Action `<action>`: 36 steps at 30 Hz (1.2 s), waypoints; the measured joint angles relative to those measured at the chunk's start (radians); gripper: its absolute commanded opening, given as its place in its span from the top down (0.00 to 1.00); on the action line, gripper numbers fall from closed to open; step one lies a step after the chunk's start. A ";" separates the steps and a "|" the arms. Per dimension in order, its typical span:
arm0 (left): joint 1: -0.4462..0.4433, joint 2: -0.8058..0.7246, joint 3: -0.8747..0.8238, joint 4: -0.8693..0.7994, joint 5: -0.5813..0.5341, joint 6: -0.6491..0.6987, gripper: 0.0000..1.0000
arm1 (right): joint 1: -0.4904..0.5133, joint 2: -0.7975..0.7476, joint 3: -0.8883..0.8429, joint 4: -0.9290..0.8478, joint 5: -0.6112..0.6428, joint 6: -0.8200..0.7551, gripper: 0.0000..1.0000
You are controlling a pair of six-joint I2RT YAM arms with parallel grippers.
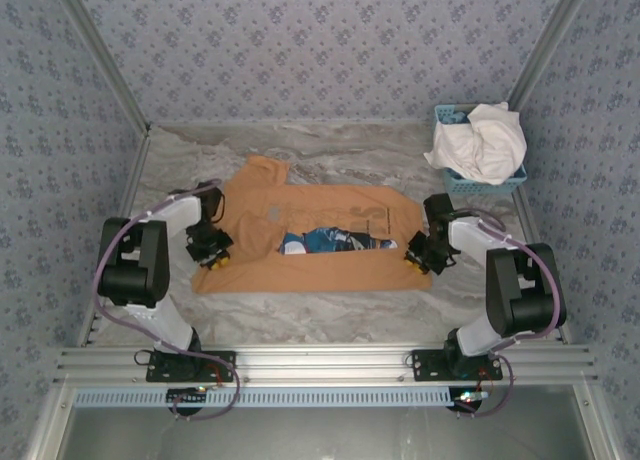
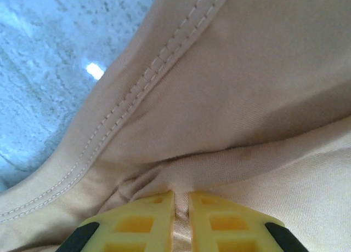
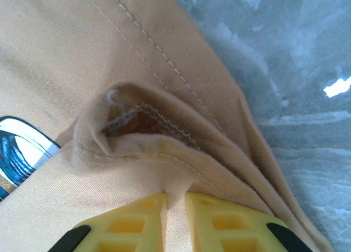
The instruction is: Fold and stack the t-shirts
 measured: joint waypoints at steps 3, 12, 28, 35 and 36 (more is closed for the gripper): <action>-0.010 -0.036 -0.043 -0.010 -0.027 -0.005 0.86 | 0.012 -0.031 -0.023 -0.024 -0.003 -0.003 0.78; 0.019 -0.108 -0.008 -0.101 -0.072 -0.011 0.59 | 0.107 -0.128 -0.033 -0.121 0.008 -0.004 0.65; 0.016 0.542 1.011 -0.020 0.096 -0.268 0.39 | -0.060 0.083 0.364 0.021 -0.023 -0.208 0.62; 0.016 0.690 1.154 -0.024 0.159 -0.417 0.41 | -0.072 0.104 0.376 0.022 -0.038 -0.230 0.62; 0.016 0.700 1.165 -0.024 0.164 -0.428 0.44 | -0.072 0.105 0.376 0.023 -0.037 -0.230 0.62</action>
